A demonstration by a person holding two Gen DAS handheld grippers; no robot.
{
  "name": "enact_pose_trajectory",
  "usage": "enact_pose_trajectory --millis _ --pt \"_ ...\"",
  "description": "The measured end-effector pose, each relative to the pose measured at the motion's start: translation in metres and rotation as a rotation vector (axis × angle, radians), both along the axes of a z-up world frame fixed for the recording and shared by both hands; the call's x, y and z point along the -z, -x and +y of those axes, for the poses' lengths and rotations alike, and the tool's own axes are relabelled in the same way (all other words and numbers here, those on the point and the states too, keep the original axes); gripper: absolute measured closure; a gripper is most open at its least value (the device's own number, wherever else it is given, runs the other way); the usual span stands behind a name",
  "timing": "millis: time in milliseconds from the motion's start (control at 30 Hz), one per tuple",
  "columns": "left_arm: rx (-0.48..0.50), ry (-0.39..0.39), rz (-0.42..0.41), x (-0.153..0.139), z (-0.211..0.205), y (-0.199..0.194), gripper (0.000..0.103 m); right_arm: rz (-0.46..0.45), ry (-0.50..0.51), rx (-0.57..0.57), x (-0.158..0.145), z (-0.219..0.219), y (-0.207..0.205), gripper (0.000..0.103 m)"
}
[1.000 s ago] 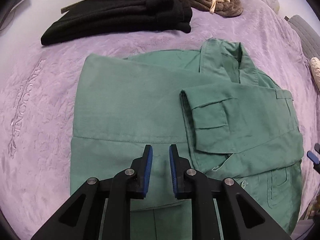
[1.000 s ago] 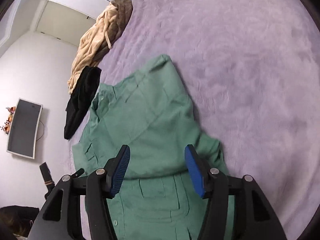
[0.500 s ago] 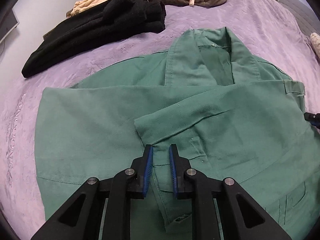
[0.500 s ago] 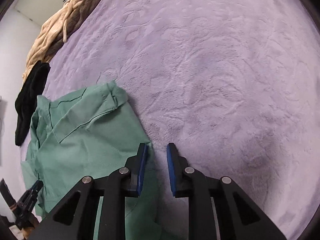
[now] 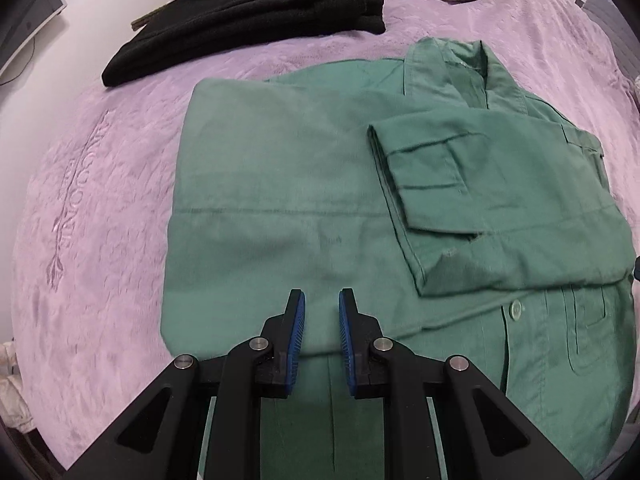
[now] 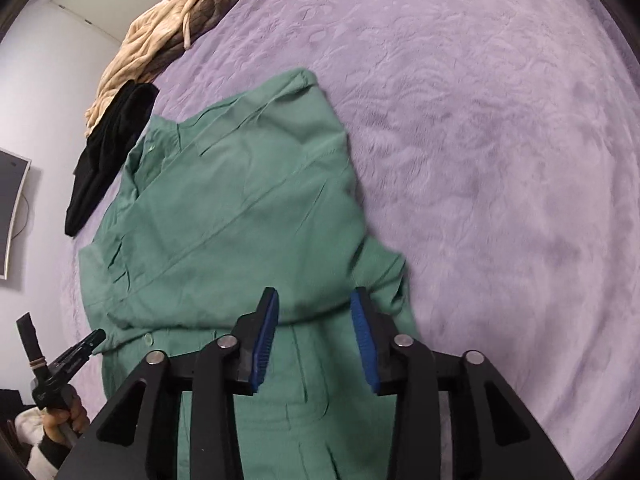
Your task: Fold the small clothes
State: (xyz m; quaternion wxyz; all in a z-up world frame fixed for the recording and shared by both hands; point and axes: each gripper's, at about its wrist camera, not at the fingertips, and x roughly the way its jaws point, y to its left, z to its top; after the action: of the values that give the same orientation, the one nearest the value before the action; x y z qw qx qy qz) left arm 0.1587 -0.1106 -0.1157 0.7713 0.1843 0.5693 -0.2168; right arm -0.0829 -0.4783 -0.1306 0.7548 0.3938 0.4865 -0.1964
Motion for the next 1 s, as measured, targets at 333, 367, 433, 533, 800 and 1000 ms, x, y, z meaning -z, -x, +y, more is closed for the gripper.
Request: enact_pose_trajectory --millis 333,367,433,533,800,1000 --pt "-0.016 -0.041 0.095 -0.005 0.03 0.064 0.079 0.04 -0.116 -0.055 -0.005 0.076 0.028 0.037" --pt "-0.022 -0.04 0.099 -0.007 0.033 0.068 0.038 0.043 -0.121 -0.058 -0.006 0.08 0.03 0.036" --pt "-0.053 -0.05 0.05 -0.017 0.041 0.078 0.002 0.044 -0.135 -0.061 -0.01 0.09 0.034 0.028" --pt "-0.045 -0.056 0.053 -0.03 0.047 0.088 0.001 0.043 -0.139 -0.075 -0.016 0.102 0.04 0.025" --pt "-0.083 -0.079 0.094 -0.048 0.065 0.1 0.001 0.03 -0.131 -0.095 -0.032 0.12 0.054 0.022" --pt "-0.085 -0.077 0.097 -0.06 0.063 0.116 0.001 0.009 -0.14 -0.112 -0.039 0.118 0.061 0.0"
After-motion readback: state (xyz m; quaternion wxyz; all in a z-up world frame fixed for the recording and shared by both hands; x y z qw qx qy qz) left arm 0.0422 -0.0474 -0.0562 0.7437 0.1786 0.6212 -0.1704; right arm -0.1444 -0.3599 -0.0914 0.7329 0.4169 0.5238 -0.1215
